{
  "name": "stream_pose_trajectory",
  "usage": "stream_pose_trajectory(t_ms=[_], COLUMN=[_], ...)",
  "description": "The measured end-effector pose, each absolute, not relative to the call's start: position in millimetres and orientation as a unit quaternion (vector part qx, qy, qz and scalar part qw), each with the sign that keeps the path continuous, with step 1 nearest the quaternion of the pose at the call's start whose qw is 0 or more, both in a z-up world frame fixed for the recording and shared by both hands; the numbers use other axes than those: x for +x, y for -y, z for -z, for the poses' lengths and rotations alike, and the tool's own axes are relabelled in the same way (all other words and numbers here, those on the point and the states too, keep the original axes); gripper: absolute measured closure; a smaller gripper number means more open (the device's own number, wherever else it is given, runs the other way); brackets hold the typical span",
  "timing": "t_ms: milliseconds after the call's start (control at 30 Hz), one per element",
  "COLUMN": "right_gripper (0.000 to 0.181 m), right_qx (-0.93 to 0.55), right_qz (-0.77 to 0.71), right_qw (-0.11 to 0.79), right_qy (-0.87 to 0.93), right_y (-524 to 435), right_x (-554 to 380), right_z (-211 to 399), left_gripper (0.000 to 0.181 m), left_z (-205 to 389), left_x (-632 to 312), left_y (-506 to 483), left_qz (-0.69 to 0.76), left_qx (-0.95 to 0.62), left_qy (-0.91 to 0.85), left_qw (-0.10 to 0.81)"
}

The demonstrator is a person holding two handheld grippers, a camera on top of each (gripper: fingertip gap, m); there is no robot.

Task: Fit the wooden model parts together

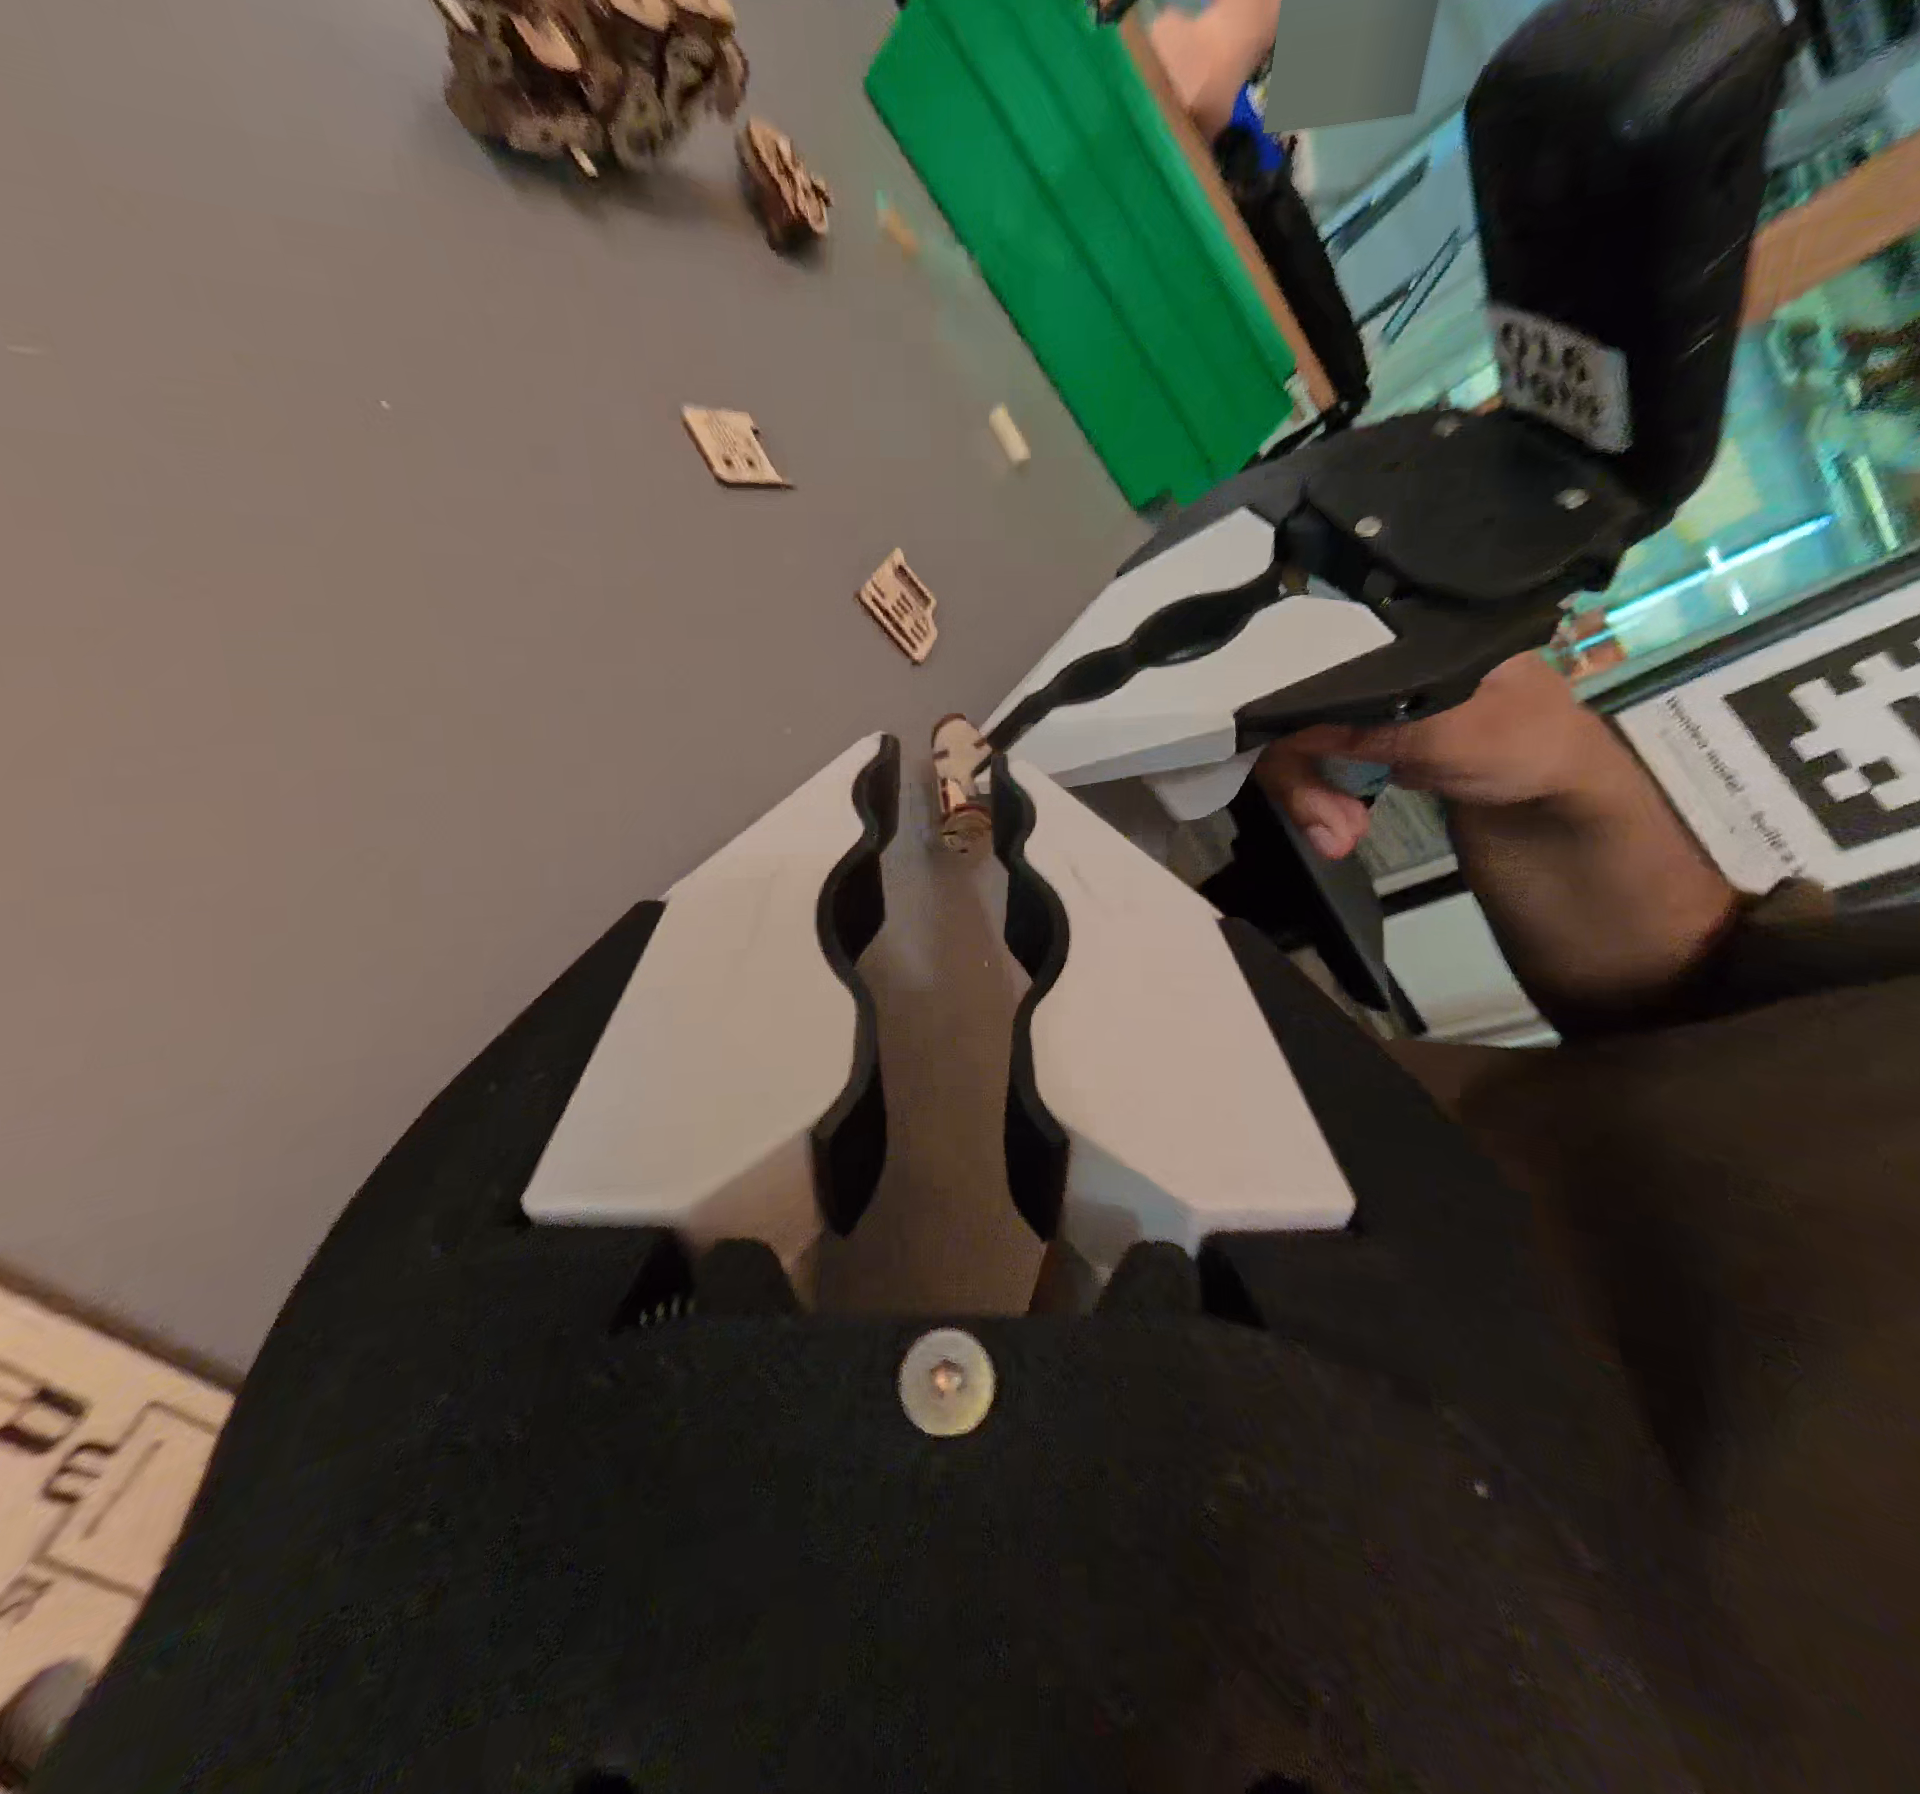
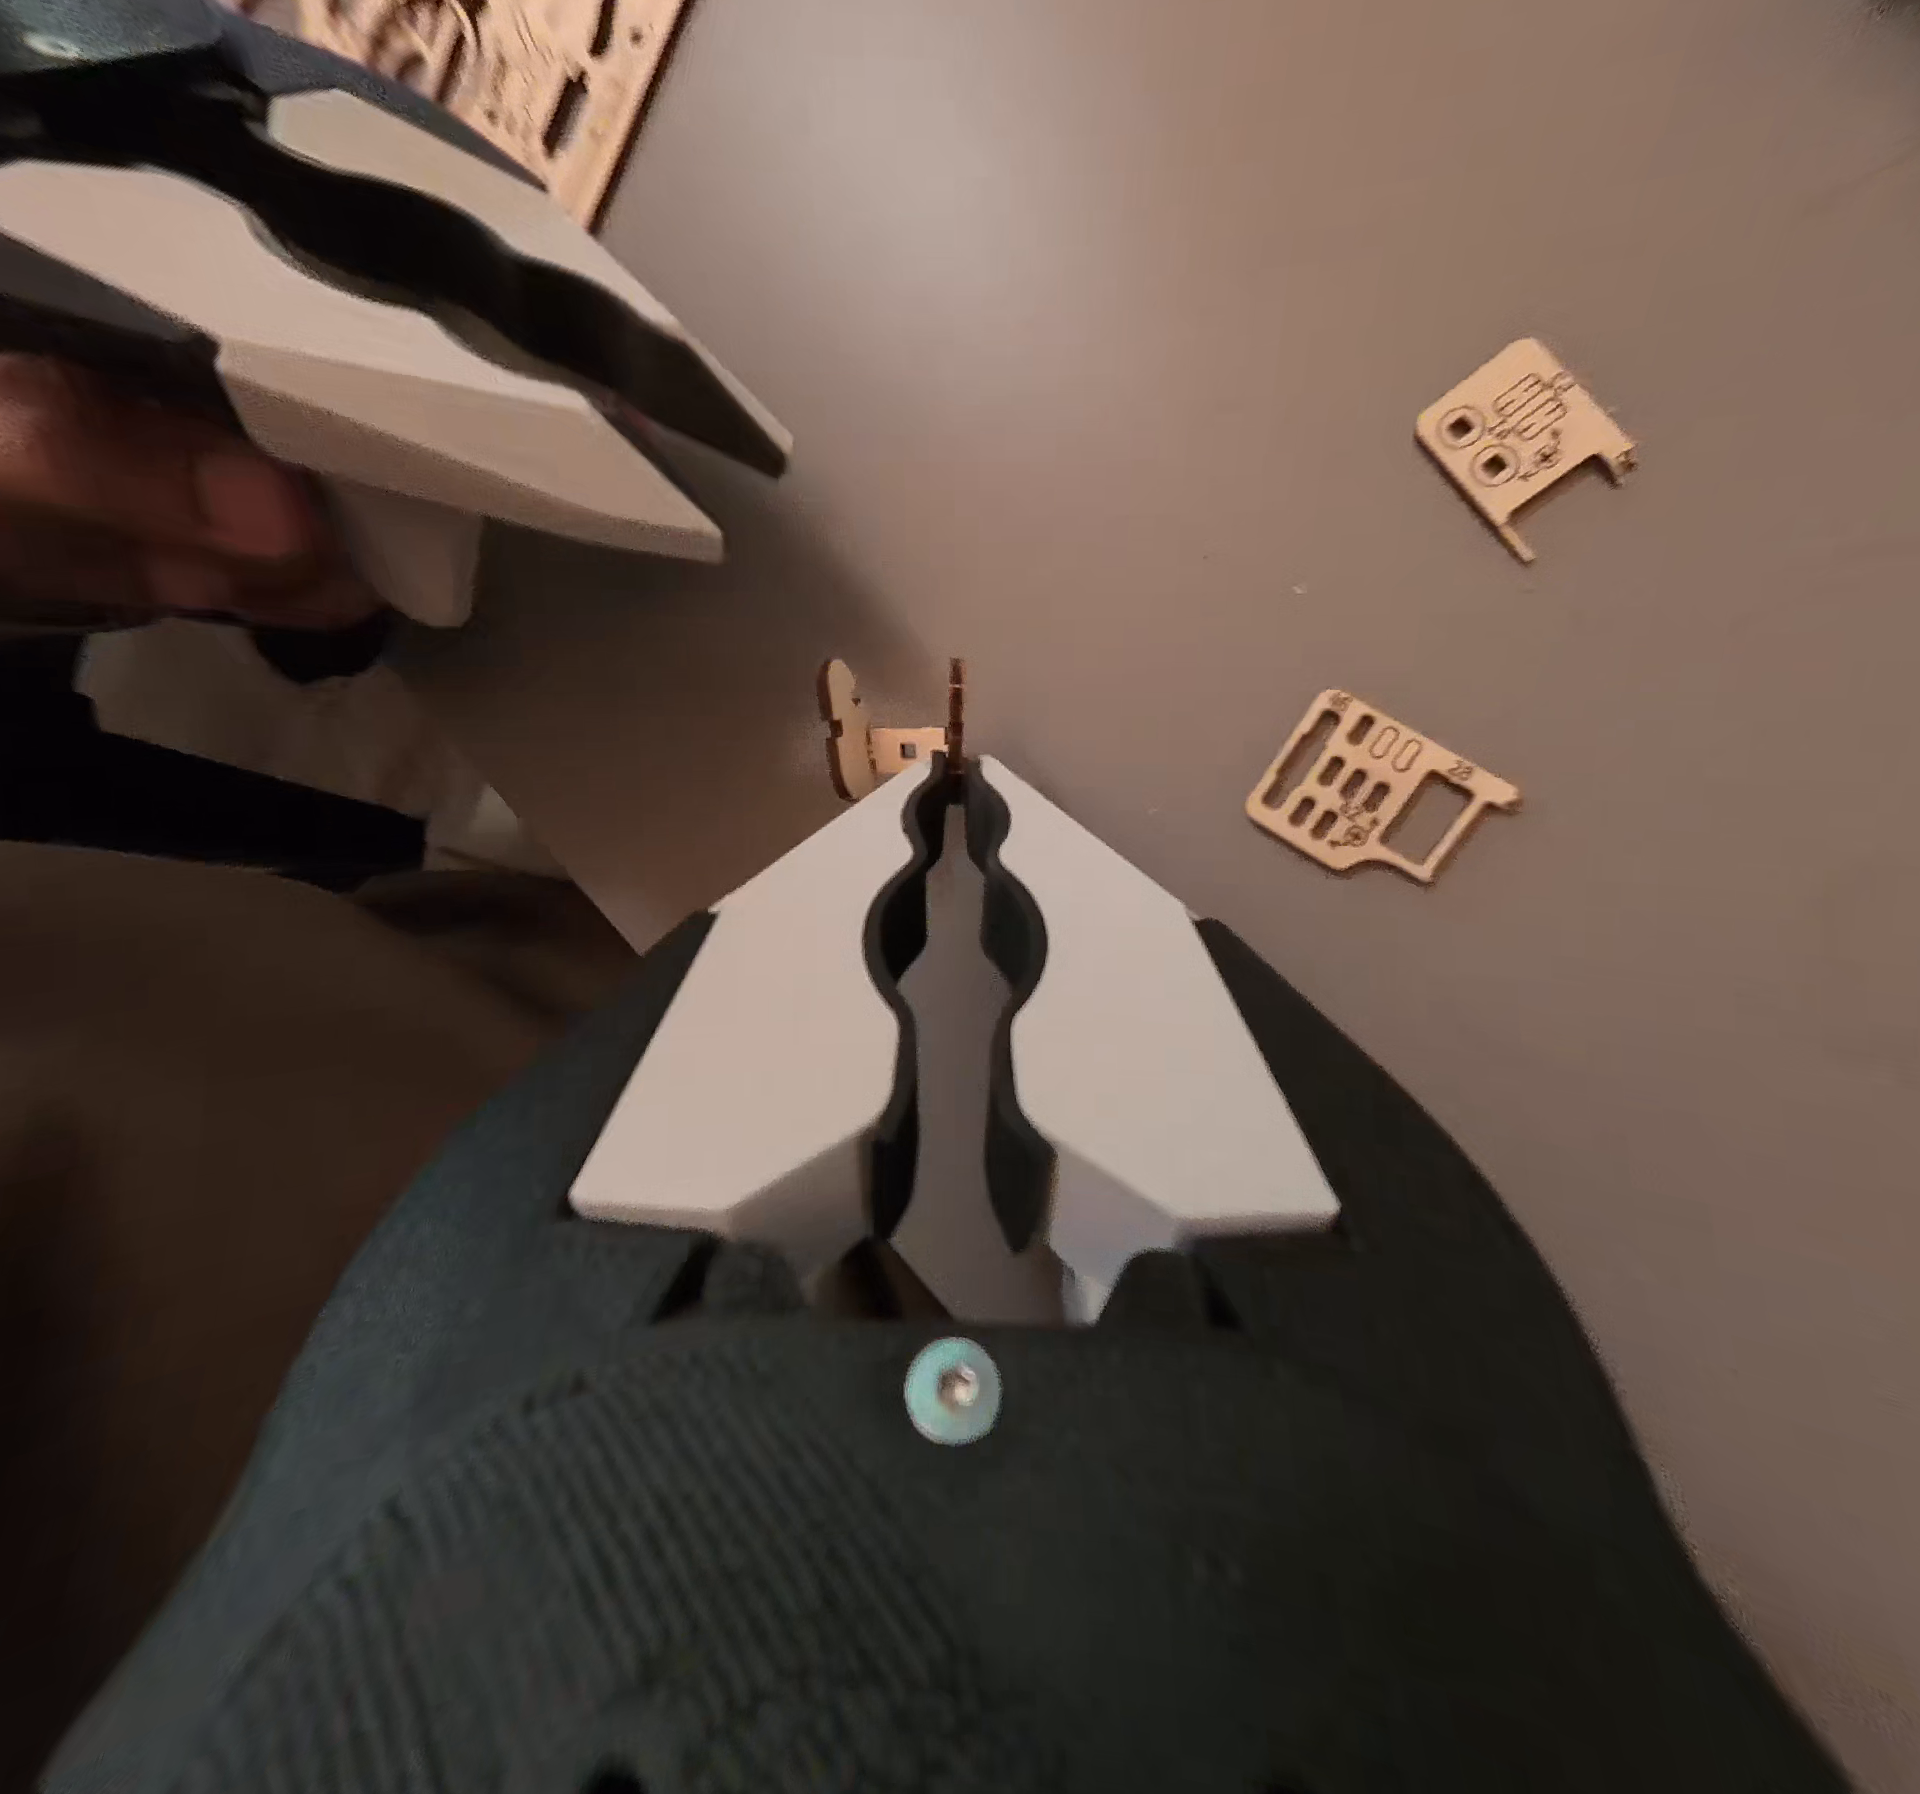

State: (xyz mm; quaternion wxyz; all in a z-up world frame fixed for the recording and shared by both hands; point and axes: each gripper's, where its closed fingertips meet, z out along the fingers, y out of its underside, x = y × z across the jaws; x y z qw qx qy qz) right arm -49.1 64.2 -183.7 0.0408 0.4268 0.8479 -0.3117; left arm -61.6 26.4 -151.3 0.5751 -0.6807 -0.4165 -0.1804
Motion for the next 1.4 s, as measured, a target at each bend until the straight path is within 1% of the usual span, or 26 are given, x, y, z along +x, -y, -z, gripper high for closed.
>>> stream_pose_trajectory(t_ms=[133,200,267,367,467,567,800,1200,1400], right_gripper=[0.180,0.180,0.181,0.181,0.181,0.181,0.181,0.181,0.181], right_qx=[0.391,0.349,0.288,0.213,0.179,0.140,0.080,0.054,0.056], right_qz=[0.423,0.499,0.582,0.682,0.730,0.754,0.756,0.747,0.742], right_qw=[0.026,0.013,0.015,0.038,0.099,0.132,0.133,0.123,0.117], right_qy=[-0.817,-0.793,-0.760,-0.698,-0.652,-0.628,-0.635,-0.652,-0.658], right_y=[-59.0,-55.6,-51.5,-52.8,-57.1,-59.9,-57.3,-43.5,-41.4], right_x=[-60.2,-63.8,-59.0,-46.6,-35.4,-22.5,-2.2,4.5,2.5], right_z=[157.9,135.9,108.5,75.2,62.7,55.4,58.8,66.6,69.7], left_gripper=[0.161,0.161,0.156,0.149,0.143,0.137,0.133,0.152,0.153], left_z=[136.0,120.4,99.7,72.3,68.3,73.5,68.2,62.9,65.4], left_x=[-64.9,-65.8,-60.5,-44.8,-27.1,-10.4,12.4,15.7,13.7], left_y=[-21.5,-19.4,-17.3,-14.6,-22.8,-39.2,-63.3,-54.1,-52.5], left_qz=[0.210,0.223,0.244,0.262,0.215,0.177,0.173,0.158,0.156], left_qx=[-0.642,-0.613,-0.584,-0.558,-0.595,-0.636,-0.642,-0.636,-0.638], left_qy=[0.413,0.397,0.353,0.278,0.220,0.187,0.158,0.147,0.151], left_qw=[0.611,0.646,0.689,0.737,0.743,0.728,0.730,0.741,0.738])
